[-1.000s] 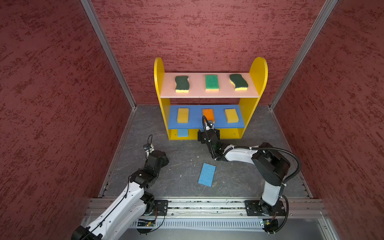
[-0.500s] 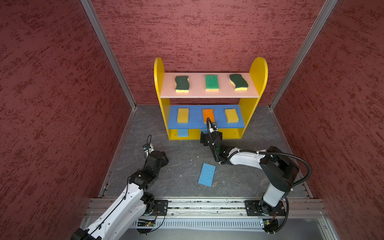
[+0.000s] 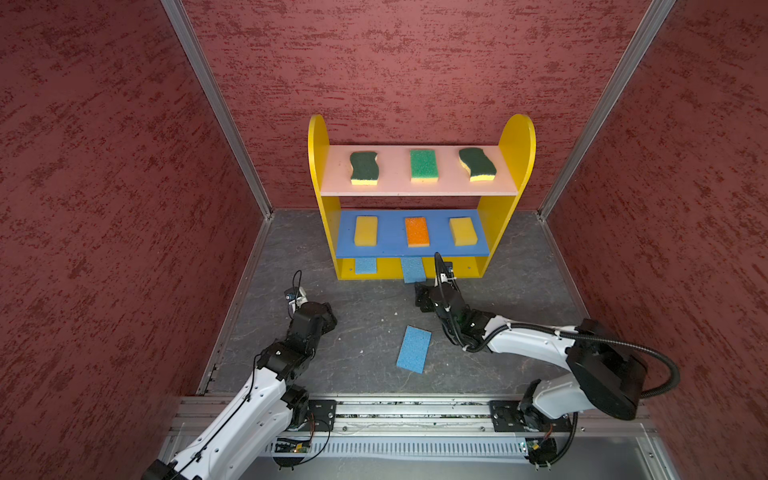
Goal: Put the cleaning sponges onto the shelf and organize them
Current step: 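Pull the right gripper back from the shelf toward the robot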
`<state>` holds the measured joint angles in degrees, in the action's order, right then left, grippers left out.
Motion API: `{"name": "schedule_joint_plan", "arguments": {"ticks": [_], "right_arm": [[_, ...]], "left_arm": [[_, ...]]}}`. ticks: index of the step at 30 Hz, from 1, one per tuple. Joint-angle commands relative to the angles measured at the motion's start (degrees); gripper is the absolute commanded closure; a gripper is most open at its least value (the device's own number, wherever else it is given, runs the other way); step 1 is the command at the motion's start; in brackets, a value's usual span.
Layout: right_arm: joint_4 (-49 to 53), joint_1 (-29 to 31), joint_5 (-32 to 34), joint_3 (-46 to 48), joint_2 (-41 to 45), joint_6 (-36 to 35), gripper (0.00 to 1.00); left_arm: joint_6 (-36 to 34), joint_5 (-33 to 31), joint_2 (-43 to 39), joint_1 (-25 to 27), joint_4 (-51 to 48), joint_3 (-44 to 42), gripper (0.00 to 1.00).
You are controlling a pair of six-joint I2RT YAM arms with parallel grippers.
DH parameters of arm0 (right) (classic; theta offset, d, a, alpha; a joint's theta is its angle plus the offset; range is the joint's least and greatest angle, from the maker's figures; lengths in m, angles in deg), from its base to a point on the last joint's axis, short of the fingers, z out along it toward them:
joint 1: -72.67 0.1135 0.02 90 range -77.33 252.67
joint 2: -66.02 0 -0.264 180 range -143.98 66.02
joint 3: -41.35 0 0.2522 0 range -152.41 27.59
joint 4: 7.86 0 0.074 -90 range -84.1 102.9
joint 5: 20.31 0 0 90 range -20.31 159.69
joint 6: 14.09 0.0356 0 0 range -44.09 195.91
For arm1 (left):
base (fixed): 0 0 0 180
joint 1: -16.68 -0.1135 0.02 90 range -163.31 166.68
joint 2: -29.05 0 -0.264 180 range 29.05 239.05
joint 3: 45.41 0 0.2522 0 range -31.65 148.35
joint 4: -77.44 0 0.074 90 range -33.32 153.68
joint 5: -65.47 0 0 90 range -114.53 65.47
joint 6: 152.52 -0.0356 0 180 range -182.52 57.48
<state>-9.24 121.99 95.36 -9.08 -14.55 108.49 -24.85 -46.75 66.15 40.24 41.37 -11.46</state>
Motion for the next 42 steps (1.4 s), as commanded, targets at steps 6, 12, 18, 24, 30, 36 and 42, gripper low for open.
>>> {"name": "schedule_joint_plan", "arguments": {"ticks": [6,12,18,24,30,36,42], "right_arm": [[-10.9,-2.9,-15.3,9.4,6.2,11.0,0.74],[-21.2,-7.0,-23.1,14.4,4.7,15.0,0.93],[-37.5,-10.6,-31.8,17.2,-3.2,19.7,1.00],[-47.6,-12.6,-34.4,17.9,-11.7,22.8,1.00],[-54.8,-13.9,-35.3,17.2,-19.4,26.1,1.00],[-56.5,-14.3,-34.2,15.3,-24.5,27.5,1.00],[-57.1,-14.5,-31.4,13.7,-27.4,27.7,1.00]], "left_arm": [[0.0,-0.5,-0.2,0.3,-0.6,-0.6,0.34],[0.0,-0.5,0.7,0.3,-0.4,-0.4,0.34],[0.0,-0.6,1.9,0.3,-0.3,0.0,0.34],[0.0,-0.5,2.8,0.3,-0.2,0.3,0.34],[0.1,-0.7,4.2,0.4,-0.2,0.7,0.34],[0.3,-1.1,4.3,0.4,-0.3,0.8,0.34],[0.4,-1.3,4.6,0.4,-0.3,0.9,0.34]]}}
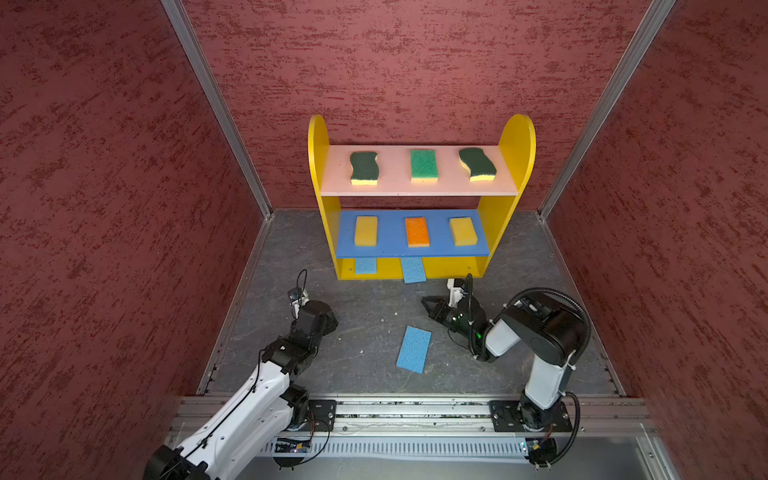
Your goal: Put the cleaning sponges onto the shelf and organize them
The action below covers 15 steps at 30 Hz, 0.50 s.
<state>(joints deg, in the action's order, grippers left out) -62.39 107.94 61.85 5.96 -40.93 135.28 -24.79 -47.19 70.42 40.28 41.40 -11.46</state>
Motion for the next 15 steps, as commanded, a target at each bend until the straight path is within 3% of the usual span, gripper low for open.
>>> {"name": "schedule_joint_plan", "arguments": {"ticks": [1,15], "right_arm": [[-4.0,-0.5,2.4,-1.9,-1.7,0.9,1.00],[-1.7,-1.7,5.8,-7.4,-6.7,2.1,1.00]], "left_arm": [[0.4,-0.9,0.4,0.3,-0.3,0.9,0.34],[0.5,-1.4,1.3,0.2,0.0,1.1,0.35]]}}
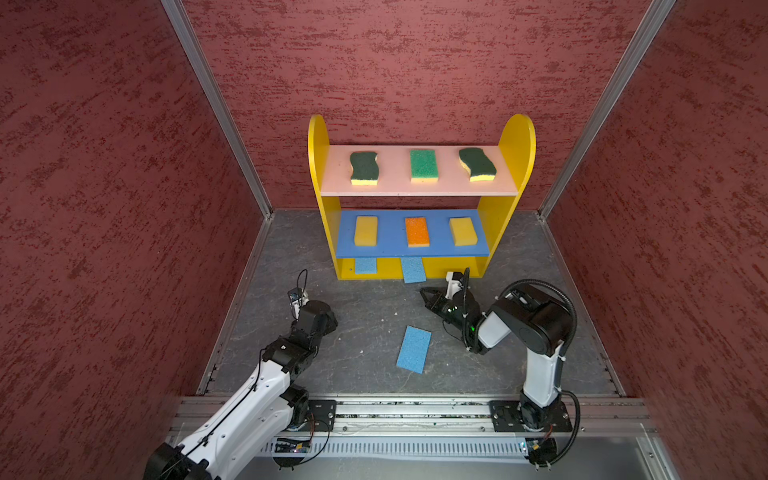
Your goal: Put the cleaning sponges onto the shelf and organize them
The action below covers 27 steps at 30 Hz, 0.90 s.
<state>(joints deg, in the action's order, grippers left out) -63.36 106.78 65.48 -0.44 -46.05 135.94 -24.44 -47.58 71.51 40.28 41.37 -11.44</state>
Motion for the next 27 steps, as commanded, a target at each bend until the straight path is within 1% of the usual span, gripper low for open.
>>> {"name": "schedule_joint_plan", "arguments": {"ticks": [1,6,15,22,27], "right_arm": [[-0.9,-0.5,2.3,-1.1,-2.1,1.8,1.00],[-1.5,-0.6,2.9,-1.1,-3.8,4.1,1.00],[-2.2,-0.5,1.8,-3.2,-6.6,8.1,1.00],[-1.6,-0.4,2.7,-3.8,-6.2,13.1,1.00],[-2.7,-0.3,3.2,-2.6,-5.6,18.7,1.00]], "left_arm": [[0.1,-1.0,0.3,0.3,0.0,1.0,0.34],[0.2,-1.0,0.5,0.3,0.0,1.2,0.35],[0.4,-1.5,0.5,0.3,-0.2,1.2,0.34],[0.7,-1.8,0.3,0.2,-0.3,1.2,0.34],[1.0,-2.2,0.0,0.2,-0.7,1.2,0.35]]}}
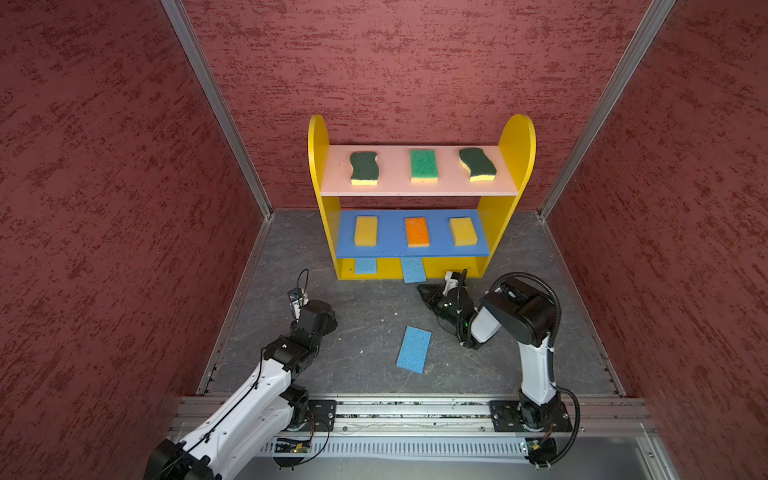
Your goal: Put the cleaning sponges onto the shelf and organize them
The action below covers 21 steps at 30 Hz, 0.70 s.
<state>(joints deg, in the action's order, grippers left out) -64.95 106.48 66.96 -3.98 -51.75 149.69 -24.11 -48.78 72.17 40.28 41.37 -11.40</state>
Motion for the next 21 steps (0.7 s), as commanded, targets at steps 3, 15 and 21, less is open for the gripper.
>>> {"name": "schedule_joint_plan", "arguments": {"ticks": [3,15,21], "right_arm": [[-2.3,0.0,1.4,0.7,-0.5,8.1,1.00],[-0.6,1.0,3.4,-1.0,-1.8,10.6,1.00],[-0.2,1.6,4.3,-3.1,-3.8,12.6,1.00]], "left_arm": [[1.0,-1.3,-1.2,0.2,-1.0,1.0,0.34],[2.1,-2.7,-3.5,0.2,-2.6,0.5,0.34],[2.3,-3.1,-4.0,0.2,-2.8,0.4,0.34]]}}
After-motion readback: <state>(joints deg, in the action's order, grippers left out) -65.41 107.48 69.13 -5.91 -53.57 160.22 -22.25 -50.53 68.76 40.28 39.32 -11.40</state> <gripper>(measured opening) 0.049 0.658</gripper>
